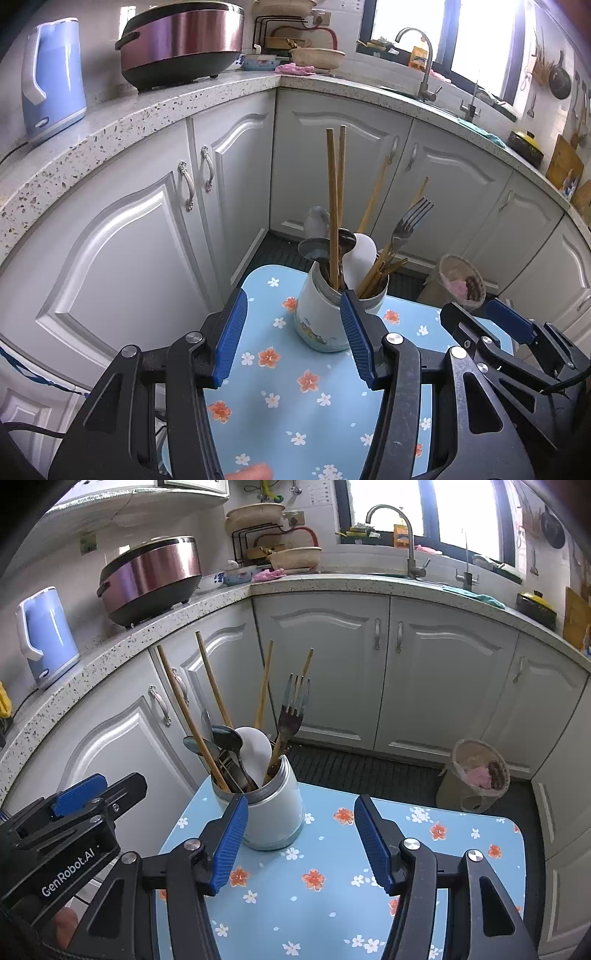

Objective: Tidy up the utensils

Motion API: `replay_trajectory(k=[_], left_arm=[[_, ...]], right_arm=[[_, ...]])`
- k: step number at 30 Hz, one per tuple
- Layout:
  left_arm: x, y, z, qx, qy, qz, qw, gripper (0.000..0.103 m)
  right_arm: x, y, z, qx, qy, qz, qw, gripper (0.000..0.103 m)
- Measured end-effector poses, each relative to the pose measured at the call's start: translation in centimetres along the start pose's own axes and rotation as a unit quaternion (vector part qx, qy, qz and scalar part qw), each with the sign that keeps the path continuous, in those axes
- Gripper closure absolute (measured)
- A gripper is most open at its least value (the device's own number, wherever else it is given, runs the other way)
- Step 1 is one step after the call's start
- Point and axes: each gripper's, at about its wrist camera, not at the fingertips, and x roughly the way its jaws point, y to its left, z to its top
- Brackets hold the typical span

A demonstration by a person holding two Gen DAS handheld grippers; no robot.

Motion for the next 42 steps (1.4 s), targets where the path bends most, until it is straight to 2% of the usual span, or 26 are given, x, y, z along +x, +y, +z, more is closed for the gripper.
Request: replay_trajectory(k=[6,18,42], left_arm=[[-0.1,-0.4,-0.4,0.008,-0.004,0.014,0.9999,0.051],[-0.3,-0.7,-0.7,0.013,-0.007,0.022,0.9996,0.051],[-0.7,-1.2,-1.2,0.024,-0.011,0.035,0.9990,0.051]], right_arm=[[-0.2,-0.1,-0.4,-0.003,0.001,-0.004,1.000,0.045],[-0.5,0.2,-0.7,-0.009,-0.003,-0.004,1.000,0.041],[0.0,0.4,-1.0,-0.008,0.009,0.010,1.000,0.040]])
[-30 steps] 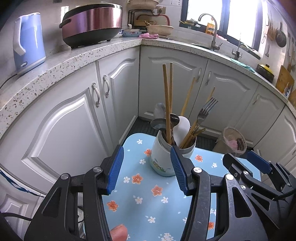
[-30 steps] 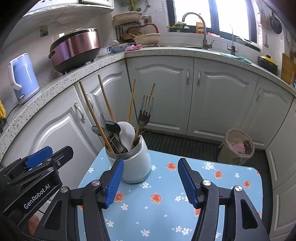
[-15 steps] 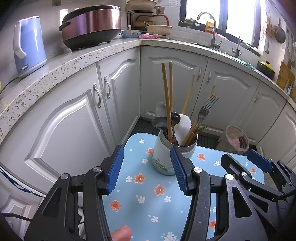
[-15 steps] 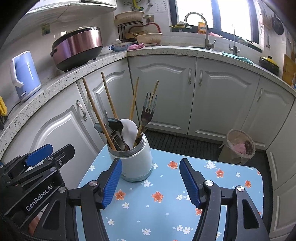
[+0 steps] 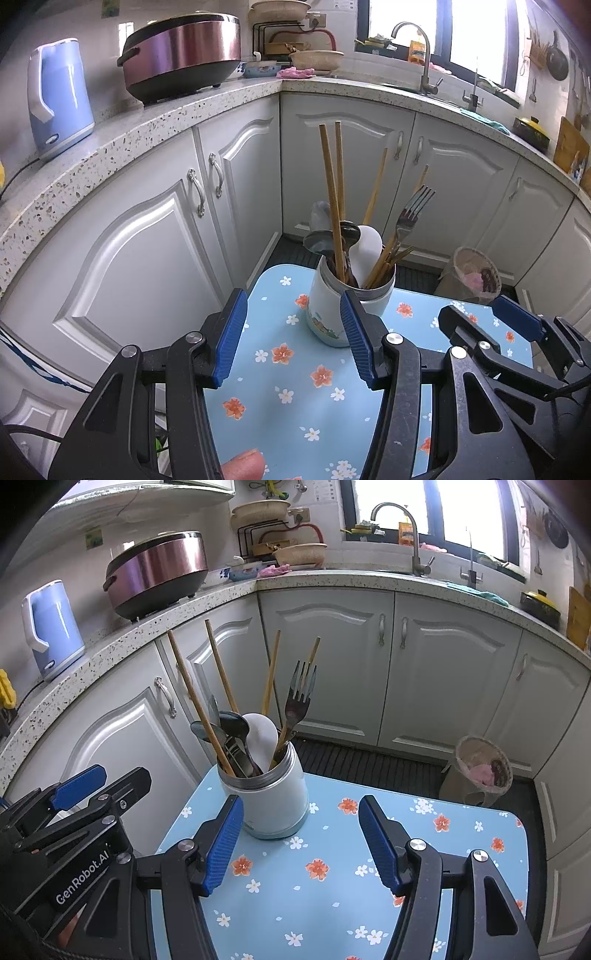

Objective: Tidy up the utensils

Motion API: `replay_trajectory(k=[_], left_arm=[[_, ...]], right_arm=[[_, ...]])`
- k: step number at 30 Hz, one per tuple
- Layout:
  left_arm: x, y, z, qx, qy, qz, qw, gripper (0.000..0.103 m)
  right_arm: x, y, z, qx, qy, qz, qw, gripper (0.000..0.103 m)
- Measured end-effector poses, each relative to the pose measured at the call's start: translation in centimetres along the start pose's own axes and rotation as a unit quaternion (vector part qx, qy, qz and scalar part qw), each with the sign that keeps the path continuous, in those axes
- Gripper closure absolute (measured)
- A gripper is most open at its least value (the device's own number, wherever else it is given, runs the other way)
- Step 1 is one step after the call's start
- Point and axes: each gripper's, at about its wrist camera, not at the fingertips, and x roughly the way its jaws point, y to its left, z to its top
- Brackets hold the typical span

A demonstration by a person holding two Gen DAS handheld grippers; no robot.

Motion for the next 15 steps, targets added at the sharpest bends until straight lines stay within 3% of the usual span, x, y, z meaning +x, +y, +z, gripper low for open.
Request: replay_trajectory(k=[15], left_arm=[[0.18,0.09,-0.27,-0.003,0.006,0.001,1.0000,0.051]], right_arm=[[0.19,0.09,-0.37,-0.001,0.008,0.003,1.000,0.040]])
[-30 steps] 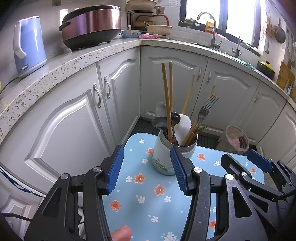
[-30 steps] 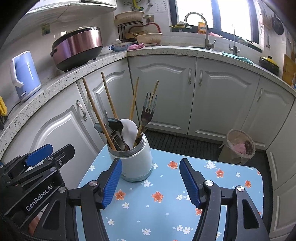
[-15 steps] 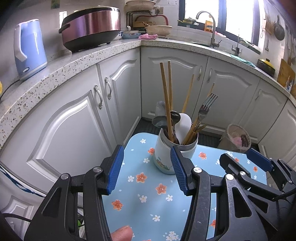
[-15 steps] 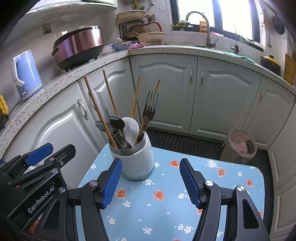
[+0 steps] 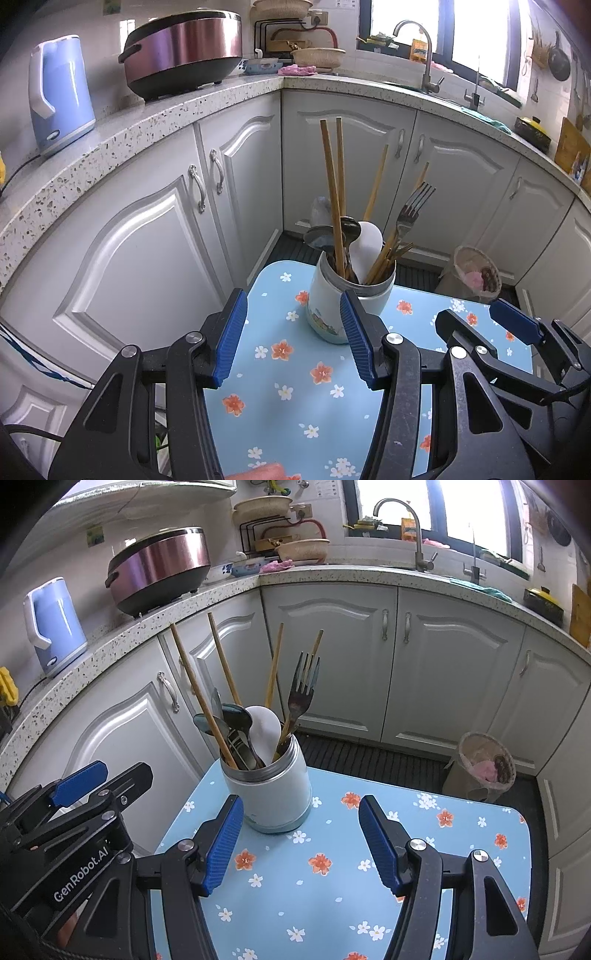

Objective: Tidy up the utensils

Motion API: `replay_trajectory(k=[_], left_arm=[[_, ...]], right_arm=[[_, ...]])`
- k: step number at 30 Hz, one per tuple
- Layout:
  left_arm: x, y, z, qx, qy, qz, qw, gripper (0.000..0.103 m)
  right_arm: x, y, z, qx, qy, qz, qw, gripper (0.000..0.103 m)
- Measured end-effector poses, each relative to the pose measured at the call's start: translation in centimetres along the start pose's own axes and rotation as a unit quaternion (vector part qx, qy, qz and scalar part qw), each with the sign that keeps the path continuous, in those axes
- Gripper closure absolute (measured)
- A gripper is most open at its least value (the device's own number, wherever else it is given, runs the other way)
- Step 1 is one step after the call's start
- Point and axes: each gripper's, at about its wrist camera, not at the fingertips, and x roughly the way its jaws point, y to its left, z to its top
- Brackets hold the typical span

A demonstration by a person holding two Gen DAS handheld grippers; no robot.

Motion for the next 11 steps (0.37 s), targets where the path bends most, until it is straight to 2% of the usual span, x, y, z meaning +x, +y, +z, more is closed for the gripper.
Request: replay_trajectory(k=[11], left_arm=[[0.83,0.21,-0.37,-0.007,0.010,-0.013,0.9998,0.051]], right_arm=[[0.26,-0.38,-0.26,0.007,0.003,0.003,1.000,0.040]])
